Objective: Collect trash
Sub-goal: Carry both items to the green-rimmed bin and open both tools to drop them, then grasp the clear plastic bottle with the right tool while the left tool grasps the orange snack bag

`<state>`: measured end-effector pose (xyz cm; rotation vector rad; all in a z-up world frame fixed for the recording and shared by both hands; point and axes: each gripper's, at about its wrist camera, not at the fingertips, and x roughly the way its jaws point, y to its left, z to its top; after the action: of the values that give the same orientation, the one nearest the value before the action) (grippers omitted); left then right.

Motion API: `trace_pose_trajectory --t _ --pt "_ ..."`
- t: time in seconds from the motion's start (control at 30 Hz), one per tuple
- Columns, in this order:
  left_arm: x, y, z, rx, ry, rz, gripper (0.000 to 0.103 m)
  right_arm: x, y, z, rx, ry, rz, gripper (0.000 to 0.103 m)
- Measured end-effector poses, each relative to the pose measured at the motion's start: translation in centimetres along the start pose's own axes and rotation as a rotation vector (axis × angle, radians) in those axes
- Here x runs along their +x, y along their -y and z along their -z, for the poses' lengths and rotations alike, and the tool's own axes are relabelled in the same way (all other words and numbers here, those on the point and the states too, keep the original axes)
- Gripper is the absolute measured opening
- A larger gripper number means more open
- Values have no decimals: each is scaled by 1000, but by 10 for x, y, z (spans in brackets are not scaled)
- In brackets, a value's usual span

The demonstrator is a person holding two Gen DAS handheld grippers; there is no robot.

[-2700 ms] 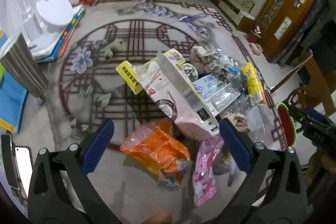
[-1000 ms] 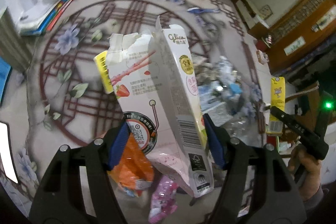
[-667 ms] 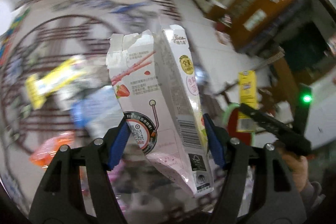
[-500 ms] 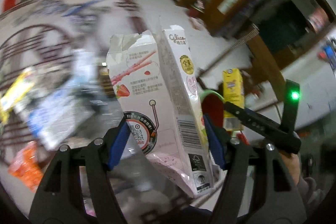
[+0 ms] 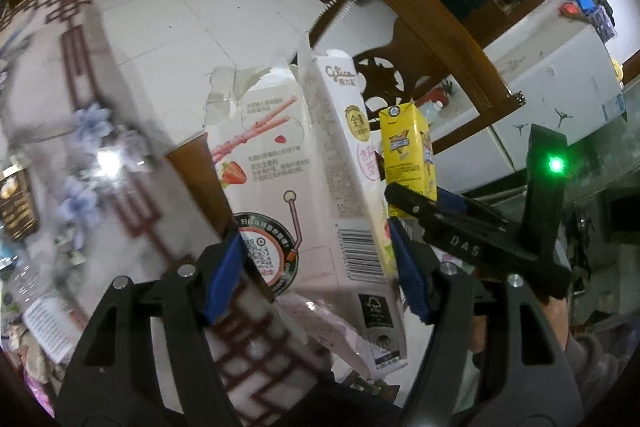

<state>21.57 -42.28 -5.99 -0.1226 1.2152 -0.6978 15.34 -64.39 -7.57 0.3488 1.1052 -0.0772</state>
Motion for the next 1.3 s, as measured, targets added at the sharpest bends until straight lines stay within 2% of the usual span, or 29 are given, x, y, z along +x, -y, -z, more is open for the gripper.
trace_pose_trajectory --t 0.17,0.33,0.37,0.4,0.47,0.53,0.77,1.03,1.3 --pt "17 23 -12 -3 -3 -5 66 4 18 -3 -2 -19 -3 61" --pt "34 30 -22 -13 -34 -11 68 11 22 -6 -24 -47 -5 65" --pt "38 31 -23 -16 -40 -13 72 12 20 -7 -28 -49 -7 75" --pt "38 29 -24 -23 -41 -13 75 13 20 -7 -30 -50 -8 77" --pt "38 26 -25 -40 -34 -13 88 14 22 -7 -37 -49 -1 80" --pt "38 24 -26 -54 -26 -9 89 15 24 -7 -36 -51 -3 83" --pt "25 18 -21 -67 12 -28 95 9 21 -8 -52 -39 -4 84" --pt "-18 -8 4 -90 80 -112 98 -4 -19 -6 -127 -9 -20 91" --pt "-83 -69 45 -191 157 -226 98 -2 -100 7 -251 -12 -78 94"
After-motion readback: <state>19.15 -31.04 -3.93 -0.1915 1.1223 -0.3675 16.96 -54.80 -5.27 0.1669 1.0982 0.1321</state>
